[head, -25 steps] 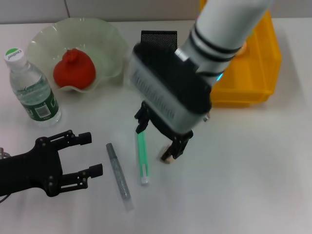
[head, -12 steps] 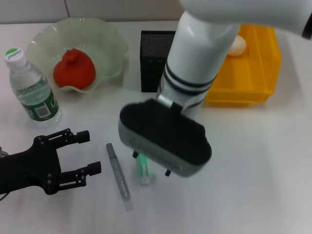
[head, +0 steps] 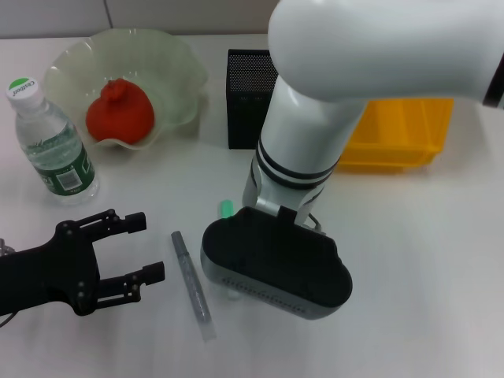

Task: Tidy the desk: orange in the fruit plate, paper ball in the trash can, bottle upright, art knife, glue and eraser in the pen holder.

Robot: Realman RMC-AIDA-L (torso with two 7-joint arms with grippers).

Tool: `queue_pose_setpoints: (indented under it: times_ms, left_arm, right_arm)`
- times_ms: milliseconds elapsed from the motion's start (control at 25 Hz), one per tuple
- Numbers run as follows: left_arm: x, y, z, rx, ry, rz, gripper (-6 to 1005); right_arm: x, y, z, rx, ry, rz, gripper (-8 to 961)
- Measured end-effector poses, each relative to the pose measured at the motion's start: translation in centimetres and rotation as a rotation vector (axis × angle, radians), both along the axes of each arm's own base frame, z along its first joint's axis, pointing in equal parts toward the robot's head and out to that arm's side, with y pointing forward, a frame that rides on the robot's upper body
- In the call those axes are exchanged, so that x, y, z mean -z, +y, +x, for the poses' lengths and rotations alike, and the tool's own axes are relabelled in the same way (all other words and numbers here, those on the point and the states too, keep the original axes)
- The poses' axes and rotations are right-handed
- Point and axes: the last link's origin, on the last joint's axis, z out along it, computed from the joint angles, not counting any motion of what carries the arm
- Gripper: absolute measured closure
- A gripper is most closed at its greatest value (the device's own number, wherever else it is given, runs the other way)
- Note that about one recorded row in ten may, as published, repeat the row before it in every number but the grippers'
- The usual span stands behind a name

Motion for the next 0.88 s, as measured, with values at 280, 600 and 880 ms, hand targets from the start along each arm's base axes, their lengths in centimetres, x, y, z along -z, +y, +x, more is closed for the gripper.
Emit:
queue_pose_setpoints:
  times_ms: [280,600,880]
  left_arm:
    - [0.0,0.0,-0.4,-0.018,0.014,0.004,200]
    - [0.1,0.0,-0.9,-0.024,0.053,0.003,200]
    - [0.2,0.0,-1.1,-0.030,0.067,0.001,199]
  right_arm:
    - [0.5,-0.1,0.1,-0.026,0.030,-0.008,248]
    - [0.7,-0.1,0.3,-0.048,0.025,-0.016,370]
    - [0.8,-0.1,0.4,-0.062,0.029,-0.018,402]
